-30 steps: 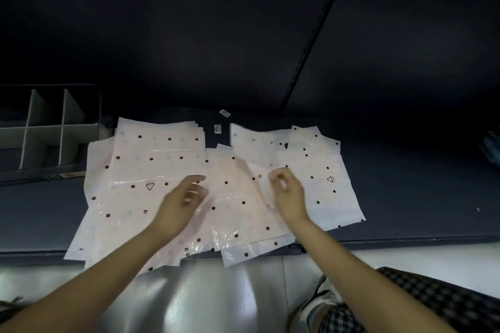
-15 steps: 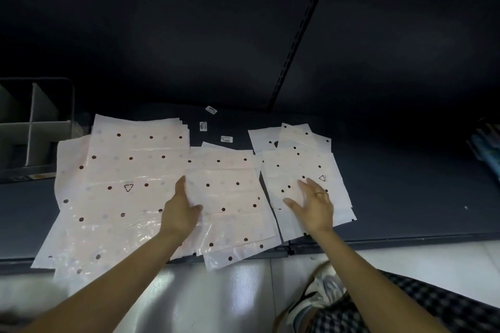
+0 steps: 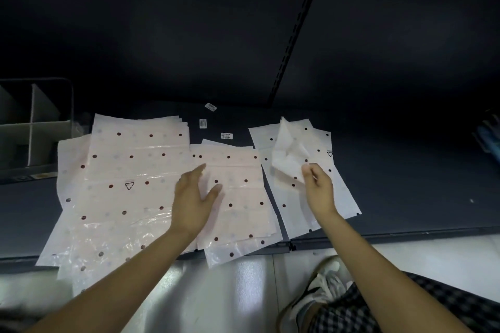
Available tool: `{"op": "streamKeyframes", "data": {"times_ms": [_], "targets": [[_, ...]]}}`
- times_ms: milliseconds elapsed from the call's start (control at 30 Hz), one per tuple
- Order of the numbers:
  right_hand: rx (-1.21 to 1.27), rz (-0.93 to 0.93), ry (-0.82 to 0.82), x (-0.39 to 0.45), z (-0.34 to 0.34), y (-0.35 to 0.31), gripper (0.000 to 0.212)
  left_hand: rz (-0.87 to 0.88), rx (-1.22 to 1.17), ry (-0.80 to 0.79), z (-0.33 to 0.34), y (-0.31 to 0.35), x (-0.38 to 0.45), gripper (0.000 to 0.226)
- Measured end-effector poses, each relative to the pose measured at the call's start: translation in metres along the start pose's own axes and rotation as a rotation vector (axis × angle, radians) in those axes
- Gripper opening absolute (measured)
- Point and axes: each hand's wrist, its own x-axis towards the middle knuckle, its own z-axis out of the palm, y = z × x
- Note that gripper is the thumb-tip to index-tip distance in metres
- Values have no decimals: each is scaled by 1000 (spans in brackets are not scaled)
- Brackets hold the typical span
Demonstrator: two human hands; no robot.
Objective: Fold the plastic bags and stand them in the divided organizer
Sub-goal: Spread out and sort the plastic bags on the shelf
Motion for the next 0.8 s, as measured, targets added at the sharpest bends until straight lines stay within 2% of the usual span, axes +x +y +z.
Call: {"op": "streamKeyframes", "data": {"times_ms": [33,100,167,200,267,300,333,400,467,533,567,633,700,800], "targets": [[-1,-32,-55,-2,7,-7,28,-53,-146,-78,-1,5,2,46],[-38,-84,-175,-8,20,-19,18,-300,-547,-247,-9,17,7,40],[-128,-207,-303,-16,30,-26,13,-576,-882,-346,-20,19,16,56],[-232,-333,-371,-20,32,-27,13,-643,-980,-366,-27,17,20,63],[-473,-602,-528,-25,36,-25,18,-680,-1009,-375,-37,9,26,64],[-573,-673,-613,-26,35,-23,21,-667,-953,-371,-40,5,26,59],[-649,-682,-688,-25,34,-19,24,-633,-862,-375,-41,2,24,50],[-701,-560,-737,-23,29,-8,31,-523,-676,-435,-37,-3,17,46],[-559,-317,-598,-19,24,2,36,-419,-507,-494,-27,-6,8,46],[-442,-108,-365,-10,14,12,43,-348,-344,-379,-17,-6,1,42],[-485,-48,-281,-5,8,18,48,-326,-310,-297,-14,-7,0,42],[-641,28,-201,5,-5,30,55,-310,-321,-188,-11,-8,0,43],[-731,69,-162,10,-13,41,54,-300,-323,-163,-7,-11,-1,47],[-678,46,-50,13,-12,48,32,-265,-193,-220,0,-14,-4,49]]}}
